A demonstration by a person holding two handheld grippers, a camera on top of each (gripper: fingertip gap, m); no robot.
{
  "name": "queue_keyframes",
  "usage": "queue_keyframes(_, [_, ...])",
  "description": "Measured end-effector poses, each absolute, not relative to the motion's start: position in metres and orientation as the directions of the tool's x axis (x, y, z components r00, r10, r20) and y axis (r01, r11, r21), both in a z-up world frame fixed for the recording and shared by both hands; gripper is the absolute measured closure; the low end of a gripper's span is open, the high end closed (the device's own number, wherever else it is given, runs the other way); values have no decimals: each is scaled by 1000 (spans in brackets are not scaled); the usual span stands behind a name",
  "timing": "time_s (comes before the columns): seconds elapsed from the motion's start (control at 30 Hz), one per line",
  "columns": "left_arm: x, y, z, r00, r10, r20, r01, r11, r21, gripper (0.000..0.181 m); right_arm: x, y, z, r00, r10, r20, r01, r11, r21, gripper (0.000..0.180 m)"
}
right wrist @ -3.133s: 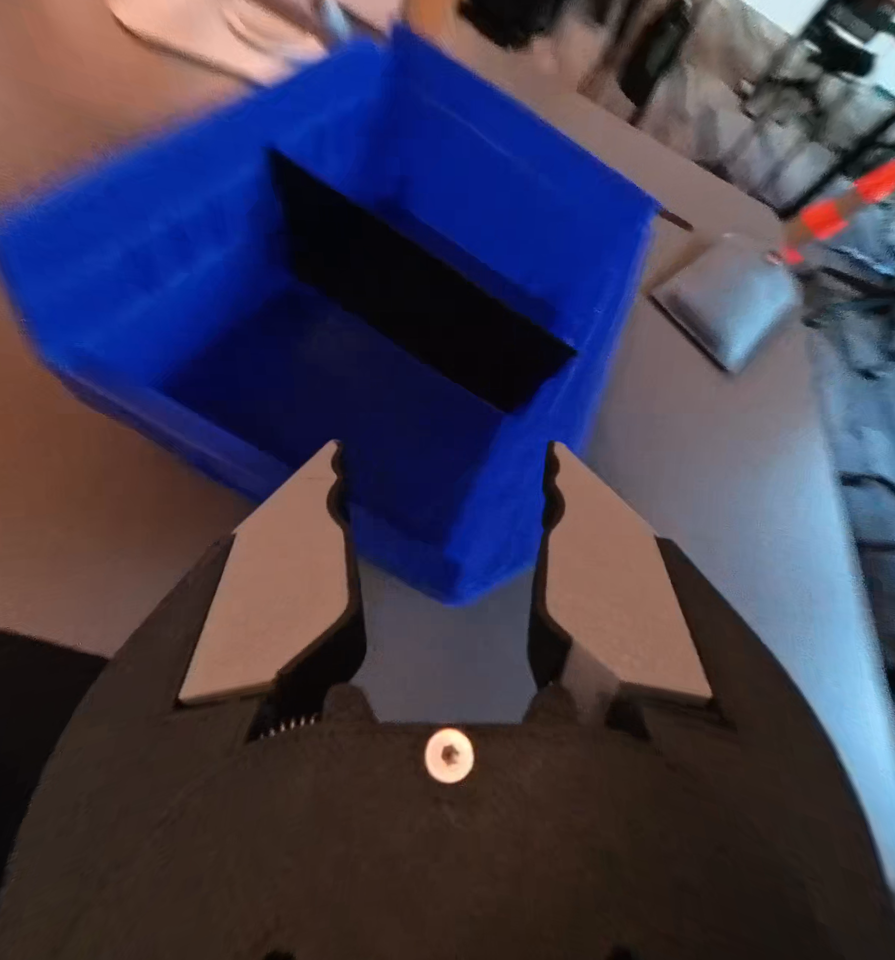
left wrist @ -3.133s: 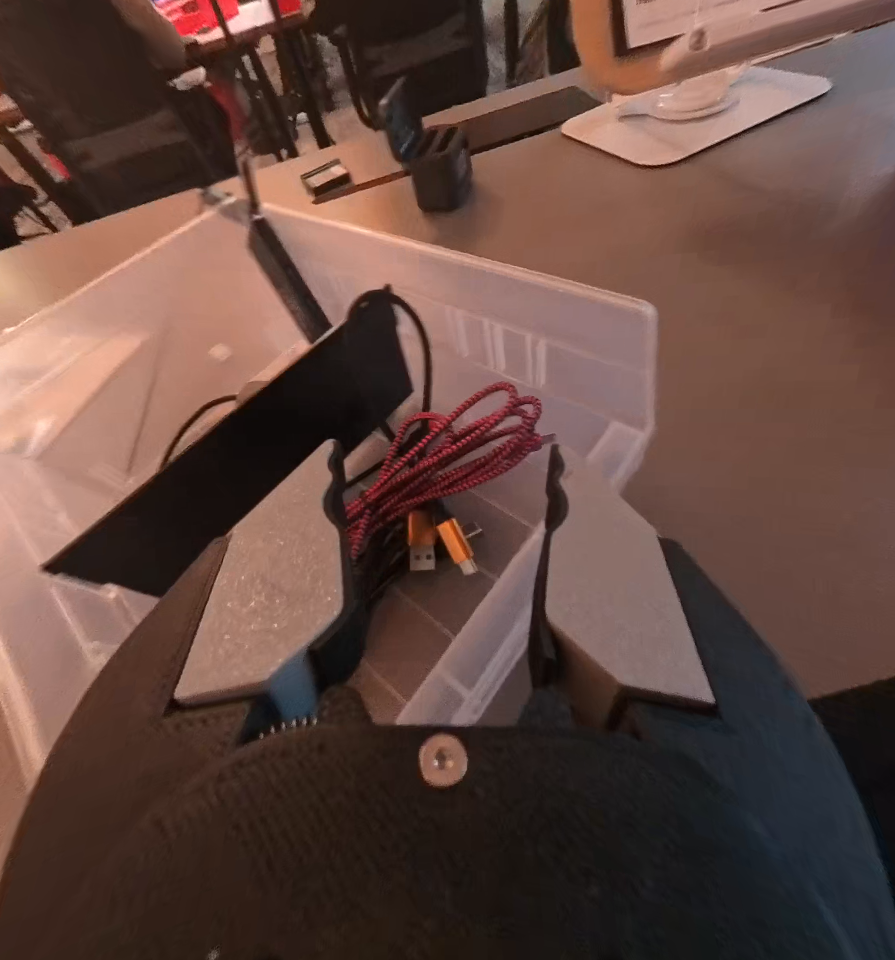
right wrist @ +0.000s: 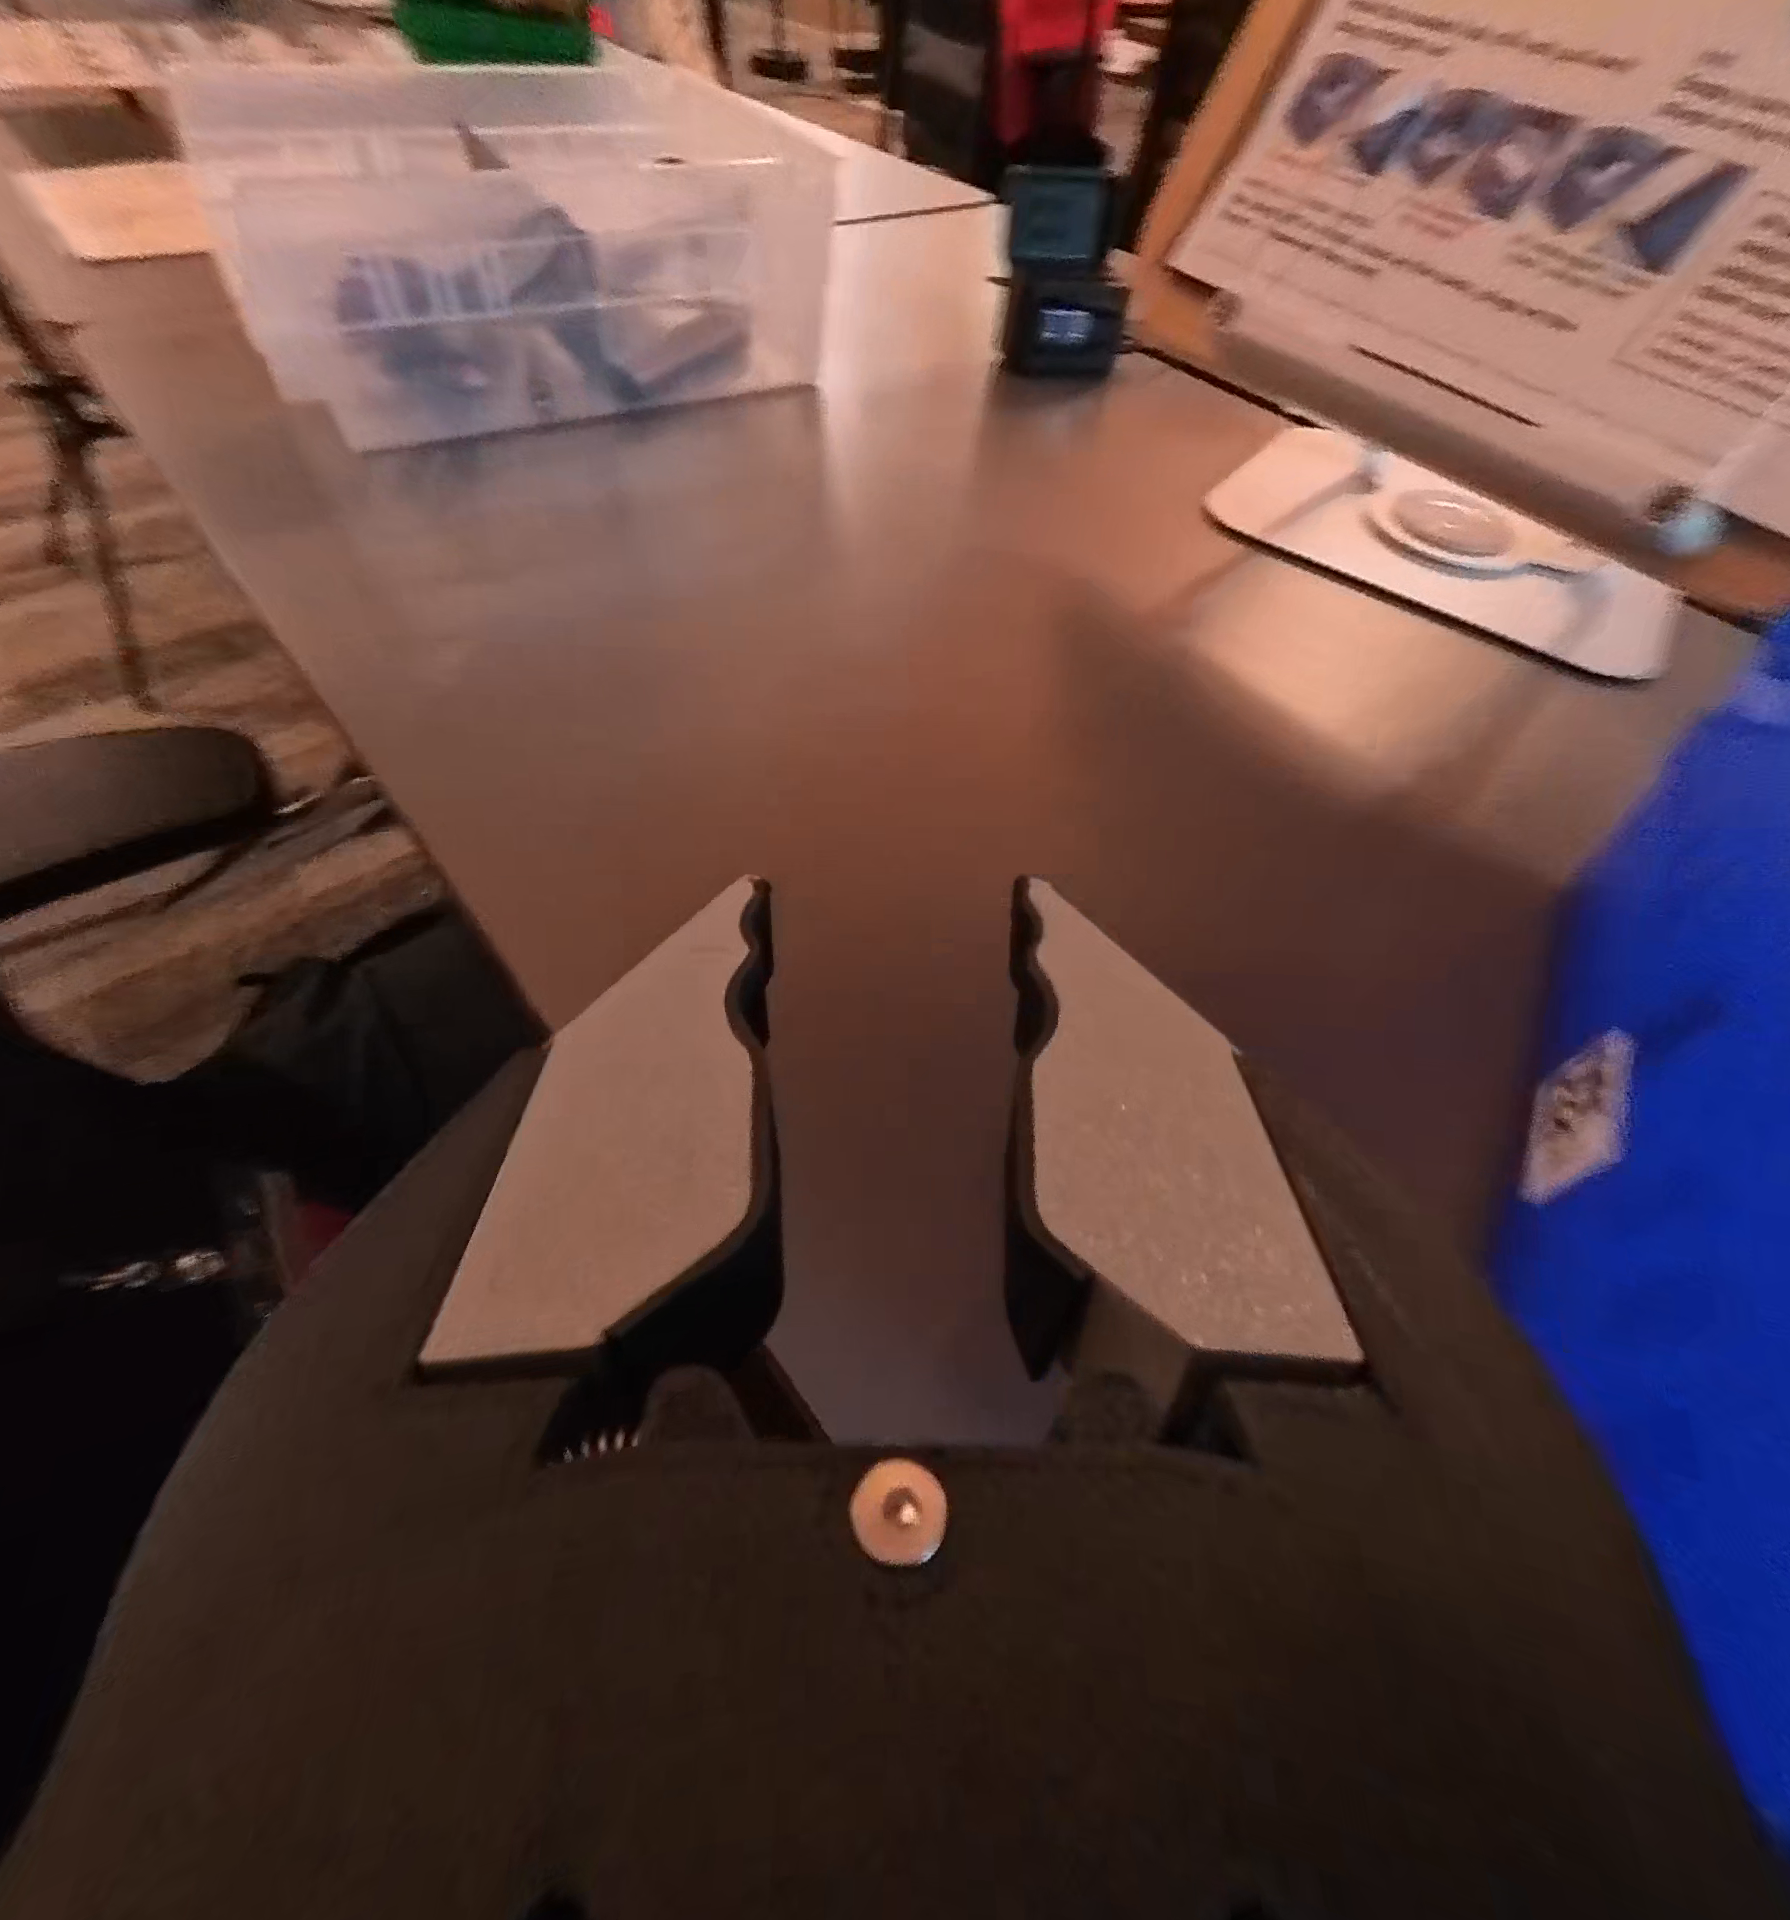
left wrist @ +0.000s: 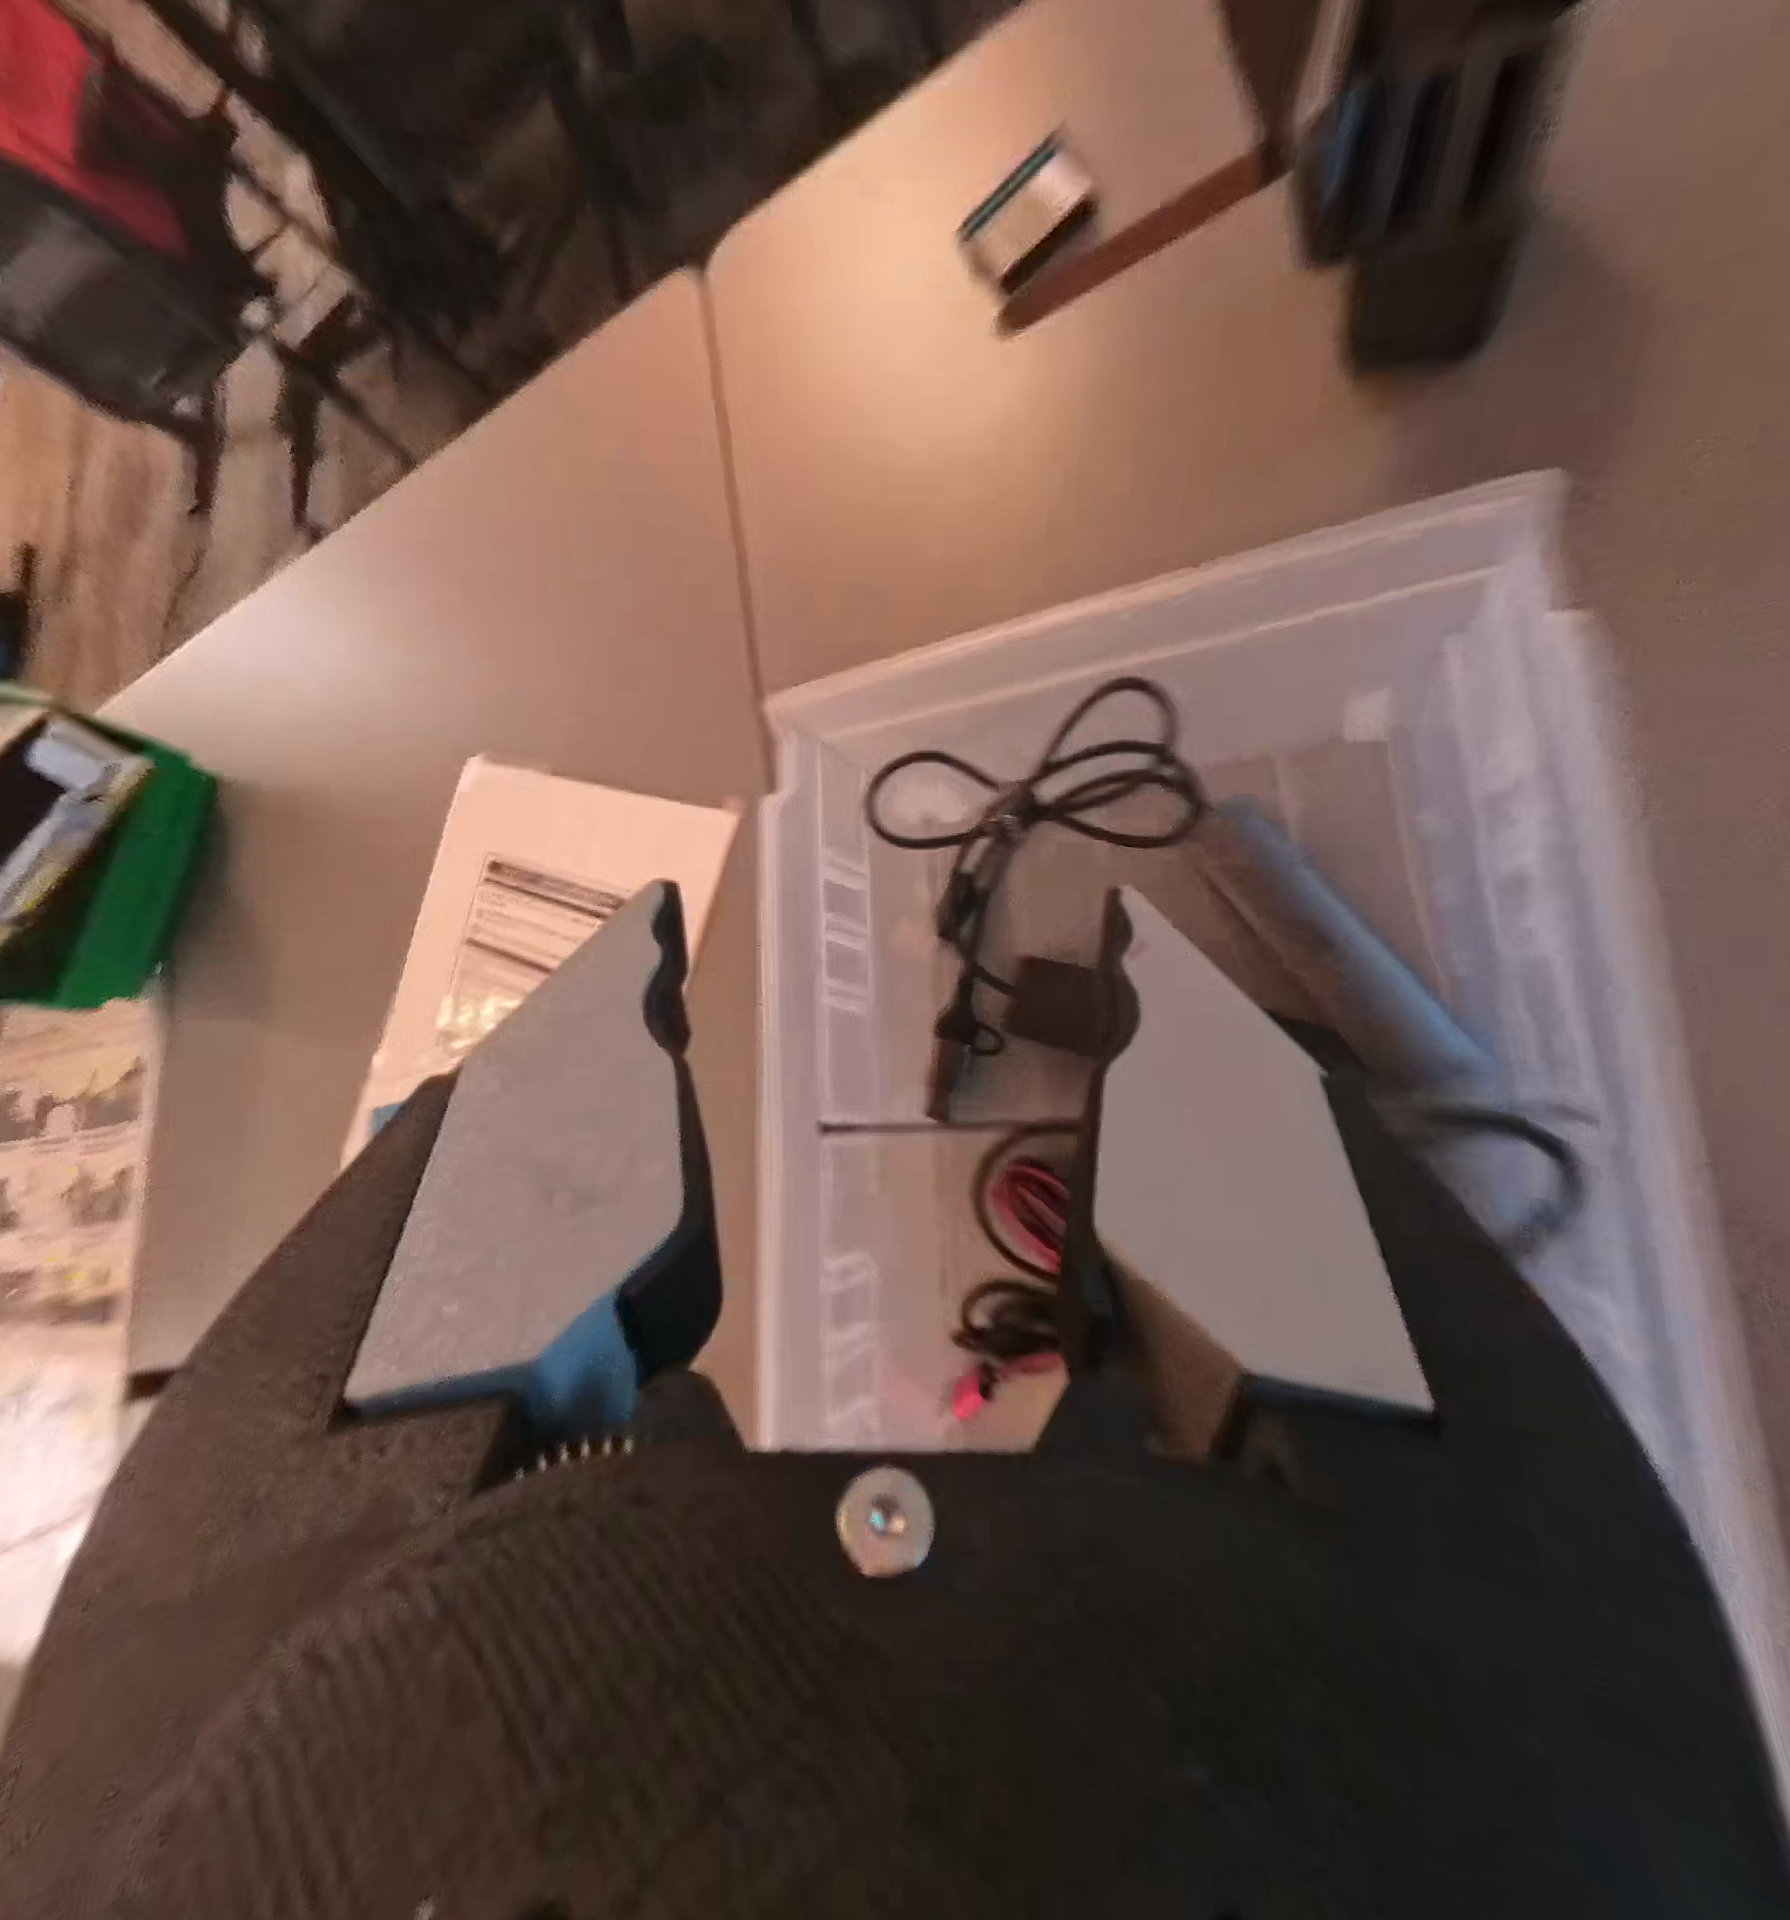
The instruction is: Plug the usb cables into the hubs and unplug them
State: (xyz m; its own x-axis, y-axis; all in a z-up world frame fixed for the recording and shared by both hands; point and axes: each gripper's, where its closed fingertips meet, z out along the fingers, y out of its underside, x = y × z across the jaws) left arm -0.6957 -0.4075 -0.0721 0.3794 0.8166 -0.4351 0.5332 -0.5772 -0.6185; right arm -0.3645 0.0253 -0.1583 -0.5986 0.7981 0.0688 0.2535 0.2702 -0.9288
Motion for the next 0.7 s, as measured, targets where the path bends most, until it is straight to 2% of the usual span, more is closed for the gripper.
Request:
queue_keyframes(0.07, [-649, -389, -65, 468, 827, -313, 483, -536, -692, 98, -366, 6, -162, -669, 743, 29, 263, 272, -925, 130])
queue_keyframes(0.13, [-594, -374, -77, 555, 816, -163, 467, -467, -751, 102, -376, -3, -169, -704, 709, 26, 267, 299, -916, 124])
queue_keyframes(0.27, [-515, -374, -135, 594, 803, 40, 526, -351, -775, 92, -409, -11, -169, -716, 698, -7, 269, 266, -925, 122])
queue_keyframes(0.37, [-488, -357, -160, 615, 769, 178, 549, -254, -796, 94, -437, -17, -160, -716, 698, -25, 252, 225, -941, 124])
queue_keyframes(0.47, [-490, -346, -172, 645, 758, 95, 536, -361, -763, 95, -463, -20, -156, -713, 701, 19, 202, 231, -952, 132])
queue_keyframes(0.5, [-501, -348, -157, 629, 776, 45, 510, -368, -778, 95, -469, -21, -158, -713, 701, 23, 202, 237, -950, 132])
queue_keyframes(0.57, [-520, -339, -94, 658, 753, 10, 365, -307, -879, 108, -476, -22, -167, -716, 698, 24, 219, 256, -942, 132])
queue_keyframes(0.63, [-553, -343, -34, 636, 770, -60, 219, -255, -942, 135, -483, -17, -177, -705, 708, 44, 224, 282, -933, 132])
queue_keyframes(0.67, [-578, -350, -25, 603, 790, -114, 223, -304, -926, 138, -486, -14, -183, -698, 714, 52, 228, 290, -930, 133])
queue_keyframes(0.7, [-606, -360, -28, 551, 815, -178, 273, -378, -885, 130, -488, -11, -188, -694, 718, 45, 239, 289, -927, 135])
